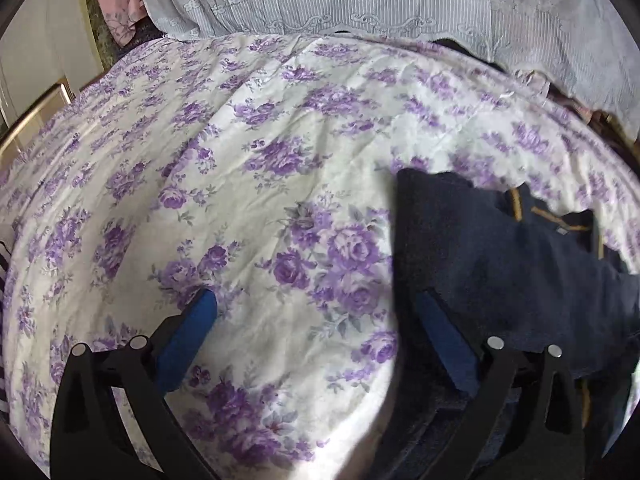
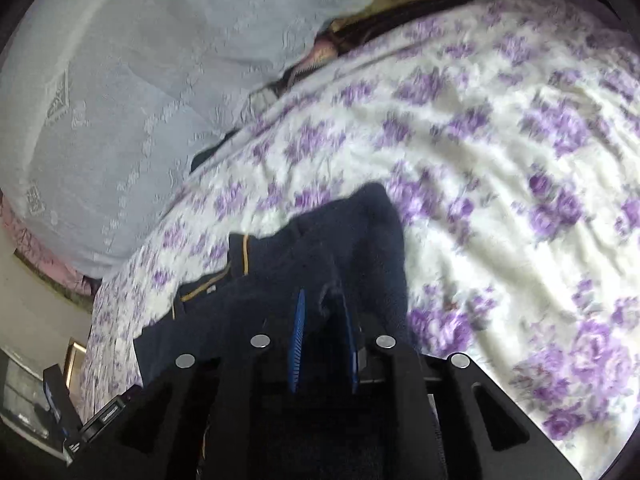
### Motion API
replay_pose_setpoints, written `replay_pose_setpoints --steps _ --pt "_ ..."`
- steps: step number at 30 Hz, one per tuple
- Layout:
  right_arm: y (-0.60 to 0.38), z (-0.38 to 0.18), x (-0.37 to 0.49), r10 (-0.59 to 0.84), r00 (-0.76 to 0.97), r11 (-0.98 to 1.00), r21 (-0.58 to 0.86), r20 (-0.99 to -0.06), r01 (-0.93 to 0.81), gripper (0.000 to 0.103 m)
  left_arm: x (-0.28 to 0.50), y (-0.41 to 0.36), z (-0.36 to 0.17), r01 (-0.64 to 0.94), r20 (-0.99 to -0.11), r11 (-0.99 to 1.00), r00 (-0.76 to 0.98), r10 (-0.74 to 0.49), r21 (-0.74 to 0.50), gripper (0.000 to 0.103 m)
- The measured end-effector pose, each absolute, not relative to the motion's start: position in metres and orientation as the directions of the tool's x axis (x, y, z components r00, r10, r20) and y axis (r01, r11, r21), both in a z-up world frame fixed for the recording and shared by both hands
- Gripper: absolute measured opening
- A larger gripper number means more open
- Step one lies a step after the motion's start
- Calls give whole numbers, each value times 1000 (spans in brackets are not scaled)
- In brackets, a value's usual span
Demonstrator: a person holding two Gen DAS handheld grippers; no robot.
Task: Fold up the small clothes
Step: 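Move both open tools to the ribbed hem of the navy cardigan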
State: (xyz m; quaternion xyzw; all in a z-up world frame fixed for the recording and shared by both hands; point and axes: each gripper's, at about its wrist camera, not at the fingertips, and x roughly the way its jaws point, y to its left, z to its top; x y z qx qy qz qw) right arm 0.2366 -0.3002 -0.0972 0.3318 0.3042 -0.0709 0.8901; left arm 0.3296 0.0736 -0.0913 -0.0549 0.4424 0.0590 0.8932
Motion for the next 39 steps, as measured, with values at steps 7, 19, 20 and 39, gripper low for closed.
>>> replay_pose_setpoints --steps 7,19,20,39 --pt "-271 -72 284 181 793 855 491 -581 164 19 345 26 -60 28 -763 988 632 -135 -151 99" --pt "-247 -89 300 149 762 925 361 -631 118 26 357 -10 -81 107 -742 993 662 -104 -44 98" --pt "-241 -88 302 147 758 935 340 -636 103 29 353 -14 -74 120 -725 992 680 -110 -37 98" --pt "-184 -91 293 71 689 995 95 -721 -2 49 329 -34 -92 187 -763 981 642 -78 56 99"
